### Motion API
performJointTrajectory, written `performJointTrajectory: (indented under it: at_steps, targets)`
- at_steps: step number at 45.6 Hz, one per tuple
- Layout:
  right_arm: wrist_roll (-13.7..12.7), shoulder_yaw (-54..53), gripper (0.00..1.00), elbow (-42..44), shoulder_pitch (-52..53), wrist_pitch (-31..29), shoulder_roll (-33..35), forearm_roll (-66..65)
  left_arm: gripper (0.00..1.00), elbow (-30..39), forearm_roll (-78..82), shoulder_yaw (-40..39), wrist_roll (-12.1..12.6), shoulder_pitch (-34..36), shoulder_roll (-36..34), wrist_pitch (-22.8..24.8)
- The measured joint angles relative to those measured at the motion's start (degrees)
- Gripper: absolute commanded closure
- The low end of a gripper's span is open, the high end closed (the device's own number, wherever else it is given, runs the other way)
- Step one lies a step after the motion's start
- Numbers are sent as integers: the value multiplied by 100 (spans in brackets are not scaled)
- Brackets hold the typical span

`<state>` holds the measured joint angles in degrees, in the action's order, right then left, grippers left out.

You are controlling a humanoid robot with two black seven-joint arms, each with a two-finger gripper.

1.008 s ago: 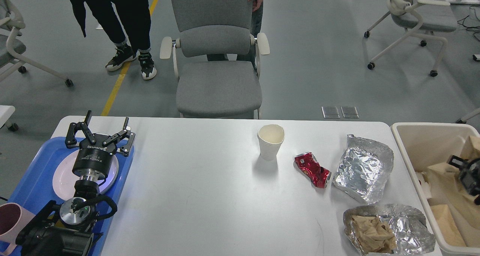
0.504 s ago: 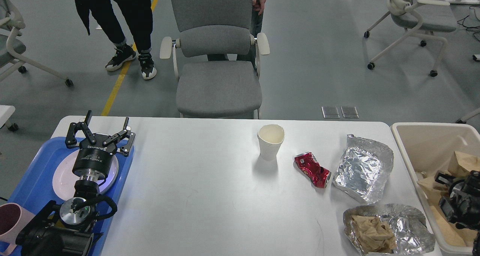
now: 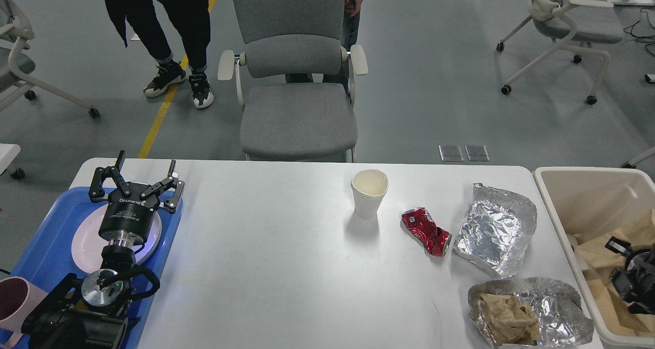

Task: Tidy desktop
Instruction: 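Release the bag in the bin and raise the right gripper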

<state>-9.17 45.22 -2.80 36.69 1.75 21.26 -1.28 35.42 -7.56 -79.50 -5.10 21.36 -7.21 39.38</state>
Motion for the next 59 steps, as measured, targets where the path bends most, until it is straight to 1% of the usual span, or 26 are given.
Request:
performJointTrajectory:
  at_steps: [17, 21, 25, 28, 32, 37, 41, 44, 46, 53, 55, 59]
  targets:
    - [-22, -103, 0, -120, 93, -24, 190, -86, 4, 0, 0, 0, 0, 1, 0, 0]
    - [-39, -59, 0, -367, 274, -58, 437, -209, 4, 0, 0, 0, 0, 1, 0, 0]
    - [-79, 48, 0, -1019, 786, -85, 801, -474, 4, 0, 0, 0, 0, 4, 0, 0]
    - [-180, 300, 0, -1762, 1335, -118, 1069, -911, 4, 1, 0, 0, 0, 7, 0, 0]
    - [-403, 827, 0, -2886, 2183, -241, 1369, -1539, 4, 1, 0, 0, 0, 7, 0, 0]
    - [-656, 1621, 0, -4057, 3230, -527, 1476, -1826, 4, 1, 0, 0, 0, 7, 0, 0]
    - [-749, 2400, 0, -4952, 4224, -974, 1428, -1863, 4, 1, 0, 2, 0, 8, 0, 0]
    - [-768, 2845, 0, -5532, 5065, -1508, 1327, -1863, 4, 1, 0, 2, 0, 9, 0, 0]
    - [-770, 3042, 0, -5829, 5630, -1968, 1209, -1863, 4, 1, 0, 3, 0, 9, 0, 0]
    - [-769, 3249, 0, -6608, 7073, -3538, 730, -1845, 4, 1, 0, 3, 0, 9, 0, 0]
    - [-763, 3250, 0, -6941, 7471, -3889, 542, -1842, 4, 1, 0, 3, 0, 9, 0, 0]
    - [-742, 3222, 0, -7546, 8181, -4320, 236, -1782, 4, 1, 0, 4, 0, 9, 0, 0]
